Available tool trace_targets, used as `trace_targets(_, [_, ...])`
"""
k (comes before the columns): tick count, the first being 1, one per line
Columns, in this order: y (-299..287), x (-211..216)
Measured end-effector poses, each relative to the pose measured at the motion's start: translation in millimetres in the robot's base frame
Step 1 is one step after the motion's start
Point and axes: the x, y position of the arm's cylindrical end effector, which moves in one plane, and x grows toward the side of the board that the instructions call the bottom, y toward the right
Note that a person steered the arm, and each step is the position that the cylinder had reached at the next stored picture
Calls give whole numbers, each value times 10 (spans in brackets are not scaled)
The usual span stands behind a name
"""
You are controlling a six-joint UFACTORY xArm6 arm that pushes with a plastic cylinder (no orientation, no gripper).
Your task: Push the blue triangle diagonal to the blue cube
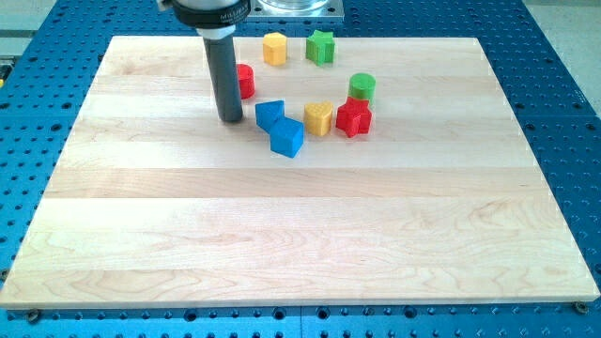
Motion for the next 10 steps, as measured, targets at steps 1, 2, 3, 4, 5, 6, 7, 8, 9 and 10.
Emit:
trace_targets(1, [400,-8])
trace_targets(2, [400,912])
trace_targets(3, [410,1251])
trace_targets(4, [-249,813])
trace_targets(5, [196,351])
trace_targets(6, [608,755])
trace_targets(7, [671,1138])
trace_targets(8, [677,600])
trace_targets(9, [922,570])
trace_targets(10, [1084,575])
